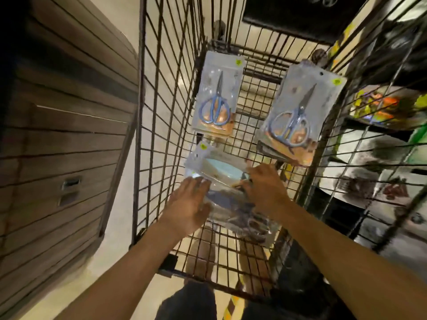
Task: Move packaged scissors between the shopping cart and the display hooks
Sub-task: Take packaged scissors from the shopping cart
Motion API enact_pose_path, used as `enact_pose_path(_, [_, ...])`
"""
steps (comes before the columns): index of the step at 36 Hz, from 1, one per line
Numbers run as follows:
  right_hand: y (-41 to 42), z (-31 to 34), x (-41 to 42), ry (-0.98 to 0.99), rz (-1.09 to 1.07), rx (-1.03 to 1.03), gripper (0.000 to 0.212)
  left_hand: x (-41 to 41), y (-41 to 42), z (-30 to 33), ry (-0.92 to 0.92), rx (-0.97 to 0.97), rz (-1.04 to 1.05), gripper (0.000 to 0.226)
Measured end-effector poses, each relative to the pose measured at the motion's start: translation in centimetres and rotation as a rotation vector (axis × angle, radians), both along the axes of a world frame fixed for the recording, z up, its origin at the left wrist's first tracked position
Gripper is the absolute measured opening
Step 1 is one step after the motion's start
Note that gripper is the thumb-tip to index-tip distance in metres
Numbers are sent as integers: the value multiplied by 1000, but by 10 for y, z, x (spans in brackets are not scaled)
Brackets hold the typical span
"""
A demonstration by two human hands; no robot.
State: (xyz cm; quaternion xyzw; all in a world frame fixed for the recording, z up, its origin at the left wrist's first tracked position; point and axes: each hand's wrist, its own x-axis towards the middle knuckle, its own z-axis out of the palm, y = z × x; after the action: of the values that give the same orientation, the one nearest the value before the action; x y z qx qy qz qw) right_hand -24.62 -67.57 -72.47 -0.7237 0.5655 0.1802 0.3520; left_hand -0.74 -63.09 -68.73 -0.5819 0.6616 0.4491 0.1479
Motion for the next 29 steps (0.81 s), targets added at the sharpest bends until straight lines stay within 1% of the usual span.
enact_pose_path(1, [4, 1, -2, -20, 42, -9, 59, -1, 1, 2, 0, -2, 17, 69])
enact_pose_path(2, [7, 1, -4, -57, 3, -29, 59, -1, 3, 1, -1, 0, 28, 70])
enact_pose_path(4, [9, 0, -10, -117, -163, -82, 41, -3, 4, 3, -12, 12, 33, 72])
enact_pose_path(5, [9, -2, -12, -128, -235, -52, 38, -5, 3, 3, -31, 30, 29, 72])
enact_pose_path(6, [9, -4, -12, -122, -259, -4, 38, -6, 3, 4, -46, 51, 26, 72])
enact_pose_path(10, [6, -20, -14, -166, -260, 70, 29, -7, 1, 5, -33, 75, 44, 75])
enact_pose_path(12, [3, -22, -17, -157, -235, 88, 28, -6, 2, 3, -12, 40, 39, 76])
enact_pose_path(14, [0, -18, -21, -177, -240, 81, 34, -5, 4, 1, 30, -12, 65, 72])
enact_pose_path(15, [0, -12, -22, -189, -281, 87, 40, -6, 6, 1, 55, -38, 89, 69])
enact_pose_path(17, [1, -1, -24, -219, -371, 114, 62, -9, 7, 3, 87, -78, 117, 63])
enact_pose_path(19, [2, 7, -22, -218, -413, 135, 84, -10, 7, 3, 108, -82, 115, 60])
enact_pose_path(21, [2, 14, -21, -243, -480, 213, 94, -11, 8, 4, 96, -37, 123, 67])
enact_pose_path(23, [4, 23, -19, -317, -593, 312, 94, -14, 4, 9, 87, 35, 179, 76])
enact_pose_path(24, [6, 29, -19, -364, -639, 345, 91, -17, 0, 15, 107, 69, 221, 76])
enact_pose_path(25, [8, 35, -19, -413, -688, 375, 87, -20, -5, 22, 148, 92, 269, 71])
enact_pose_path(27, [11, 50, -18, -525, -798, 443, 78, -24, -14, 35, 226, 124, 391, 52])
enact_pose_path(28, [13, 55, -18, -564, -838, 456, 76, -26, -16, 43, 247, 134, 408, 44])
enact_pose_path(29, [15, 59, -19, -579, -852, 455, 73, -27, -18, 48, 272, 169, 433, 41])
